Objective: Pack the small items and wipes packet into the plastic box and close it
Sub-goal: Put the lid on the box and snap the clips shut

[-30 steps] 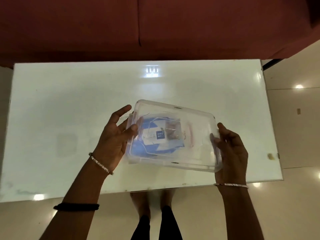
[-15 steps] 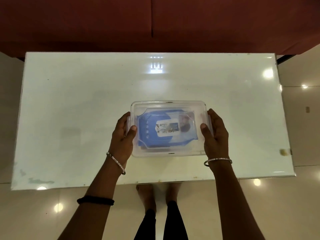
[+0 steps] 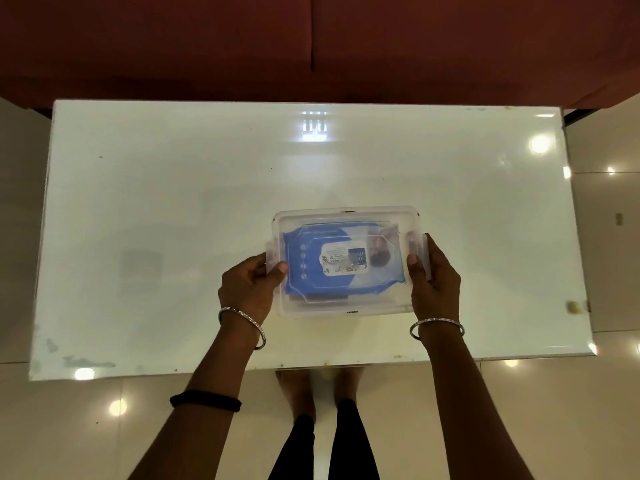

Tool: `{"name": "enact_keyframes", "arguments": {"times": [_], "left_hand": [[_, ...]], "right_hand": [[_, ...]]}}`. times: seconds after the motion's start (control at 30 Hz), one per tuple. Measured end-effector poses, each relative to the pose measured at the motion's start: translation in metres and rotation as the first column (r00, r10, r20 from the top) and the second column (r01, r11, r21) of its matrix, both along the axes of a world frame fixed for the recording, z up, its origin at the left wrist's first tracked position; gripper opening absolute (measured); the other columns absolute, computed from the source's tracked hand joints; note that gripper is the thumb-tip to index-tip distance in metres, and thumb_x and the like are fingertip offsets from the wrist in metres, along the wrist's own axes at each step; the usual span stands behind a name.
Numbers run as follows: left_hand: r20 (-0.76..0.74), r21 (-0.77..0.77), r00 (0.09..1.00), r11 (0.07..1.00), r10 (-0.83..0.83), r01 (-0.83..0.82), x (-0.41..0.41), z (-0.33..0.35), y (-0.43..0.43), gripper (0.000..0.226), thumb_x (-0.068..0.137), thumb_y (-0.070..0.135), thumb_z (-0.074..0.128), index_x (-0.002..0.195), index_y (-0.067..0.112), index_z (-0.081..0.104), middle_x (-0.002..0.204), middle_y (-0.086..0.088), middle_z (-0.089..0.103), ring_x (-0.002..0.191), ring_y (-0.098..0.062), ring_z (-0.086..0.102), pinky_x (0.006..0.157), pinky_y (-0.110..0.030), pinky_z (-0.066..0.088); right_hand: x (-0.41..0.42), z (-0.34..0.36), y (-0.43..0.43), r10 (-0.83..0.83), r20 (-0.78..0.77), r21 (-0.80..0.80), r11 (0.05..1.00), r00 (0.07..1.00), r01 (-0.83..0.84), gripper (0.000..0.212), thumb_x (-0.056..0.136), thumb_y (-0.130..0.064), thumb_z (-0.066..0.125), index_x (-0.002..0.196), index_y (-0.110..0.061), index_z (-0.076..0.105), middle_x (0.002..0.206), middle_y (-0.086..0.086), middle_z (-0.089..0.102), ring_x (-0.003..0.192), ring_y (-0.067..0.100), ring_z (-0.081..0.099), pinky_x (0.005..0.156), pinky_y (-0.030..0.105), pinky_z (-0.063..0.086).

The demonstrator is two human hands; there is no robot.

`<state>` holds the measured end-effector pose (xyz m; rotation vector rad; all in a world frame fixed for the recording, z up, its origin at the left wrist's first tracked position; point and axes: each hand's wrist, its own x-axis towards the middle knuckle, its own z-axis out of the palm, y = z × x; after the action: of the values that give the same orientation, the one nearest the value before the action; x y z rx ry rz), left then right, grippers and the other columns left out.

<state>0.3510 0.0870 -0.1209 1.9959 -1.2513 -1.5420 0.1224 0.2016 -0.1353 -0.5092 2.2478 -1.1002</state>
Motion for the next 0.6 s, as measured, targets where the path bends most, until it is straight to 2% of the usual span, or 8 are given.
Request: {"name": "enact_keyframes", "arguments": {"times": [0.1, 0.2, 0.23, 0.3, 0.37, 0.43, 0.5, 0.6], "left_hand": [[0.012, 0.037, 1.0, 0.999, 0.016, -0.016, 0.001, 0.0, -0.001, 0.035, 0.075, 0.026, 0.078, 0.105, 0.011, 0.071, 0.084, -0.004, 0.071, 0.088, -0.028, 0.069, 0.088, -0.043, 0.056], [-0.006, 0.067, 0.999, 0.997, 0.039, -0.038, 0.002, -0.003, -0.002, 0.036, 0.075, 0.027, 0.078, 0.106, 0.012, 0.07, 0.09, -0.01, 0.072, 0.089, -0.03, 0.069, 0.088, -0.048, 0.056], [0.005, 0.064, 0.999, 0.997, 0.041, -0.041, 0.002, -0.004, 0.0, 0.036, 0.075, 0.029, 0.077, 0.106, 0.013, 0.069, 0.094, -0.011, 0.072, 0.091, -0.03, 0.068, 0.088, -0.049, 0.056], [0.026, 0.094, 0.999, 0.995, 0.032, -0.035, 0.001, -0.005, 0.003, 0.041, 0.077, 0.033, 0.075, 0.111, 0.015, 0.064, 0.105, -0.01, 0.069, 0.097, -0.03, 0.066, 0.088, -0.049, 0.055], [-0.073, 0.26, 0.991, 0.962, 0.112, -0.09, 0.003, -0.004, -0.001, 0.054, 0.078, 0.031, 0.073, 0.126, 0.016, 0.053, 0.119, -0.01, 0.064, 0.104, -0.029, 0.062, 0.087, -0.045, 0.054], [-0.163, 0.425, 0.972, 0.901, 0.169, -0.086, 0.007, -0.004, -0.009, 0.062, 0.079, 0.031, 0.072, 0.134, 0.018, 0.047, 0.122, -0.009, 0.062, 0.109, -0.029, 0.061, 0.087, -0.042, 0.052], [-0.223, 0.483, 0.969, 0.876, 0.102, 0.018, 0.013, -0.004, -0.016, 0.052, 0.078, 0.034, 0.072, 0.126, 0.019, 0.056, 0.114, -0.007, 0.067, 0.109, -0.028, 0.062, 0.089, -0.042, 0.051], [-0.255, 0.492, 0.967, 0.864, 0.022, 0.11, 0.019, -0.004, -0.024, 0.034, 0.079, 0.032, 0.071, 0.109, 0.018, 0.066, 0.1, -0.003, 0.071, 0.103, -0.024, 0.063, 0.085, -0.04, 0.05]], "right_hand": [[0.0, 0.0, -0.003, -0.036, 0.039, 0.0, 0.999, 0.999, 0.036, 0.047, 0.094, -0.014, 0.06, 0.14, -0.009, 0.05, 0.14, 0.009, 0.057, 0.127, 0.022, 0.054, 0.105, 0.028, 0.044], [-0.001, -0.002, -0.006, -0.038, 0.061, 0.028, 0.999, 0.997, 0.037, 0.045, 0.094, -0.011, 0.059, 0.138, -0.01, 0.052, 0.133, 0.009, 0.06, 0.114, 0.02, 0.058, 0.086, 0.007, 0.047], [-0.002, -0.001, -0.007, -0.029, 0.075, 0.047, 0.999, 0.997, 0.025, 0.044, 0.094, -0.012, 0.058, 0.138, -0.01, 0.051, 0.132, 0.01, 0.06, 0.112, 0.019, 0.057, 0.084, 0.007, 0.047], [-0.006, 0.0, -0.009, -0.007, 0.131, 0.097, 0.995, 0.991, -0.005, 0.042, 0.096, -0.014, 0.056, 0.138, -0.008, 0.051, 0.132, 0.013, 0.06, 0.113, 0.024, 0.057, 0.092, 0.023, 0.048], [-0.01, 0.003, -0.011, 0.0, 0.222, 0.162, 0.986, 0.975, -0.037, 0.041, 0.096, -0.017, 0.055, 0.136, -0.007, 0.052, 0.128, 0.017, 0.061, 0.113, 0.031, 0.059, 0.099, 0.039, 0.049], [-0.017, 0.007, -0.012, -0.035, 0.344, 0.207, 0.978, 0.938, -0.04, 0.039, 0.095, -0.019, 0.058, 0.131, -0.005, 0.056, 0.123, 0.022, 0.063, 0.112, 0.04, 0.06, 0.101, 0.051, 0.049], [-0.026, 0.013, -0.015, -0.087, 0.463, 0.216, 0.976, 0.882, -0.017, 0.038, 0.092, -0.014, 0.062, 0.126, 0.001, 0.059, 0.119, 0.026, 0.065, 0.109, 0.045, 0.061, 0.101, 0.057, 0.047], [-0.037, 0.018, -0.026, -0.118, 0.566, 0.265, 0.963, 0.816, -0.045, 0.04, 0.087, -0.004, 0.065, 0.124, 0.009, 0.058, 0.112, 0.025, 0.064, 0.099, 0.038, 0.06, 0.104, 0.058, 0.044]]}}
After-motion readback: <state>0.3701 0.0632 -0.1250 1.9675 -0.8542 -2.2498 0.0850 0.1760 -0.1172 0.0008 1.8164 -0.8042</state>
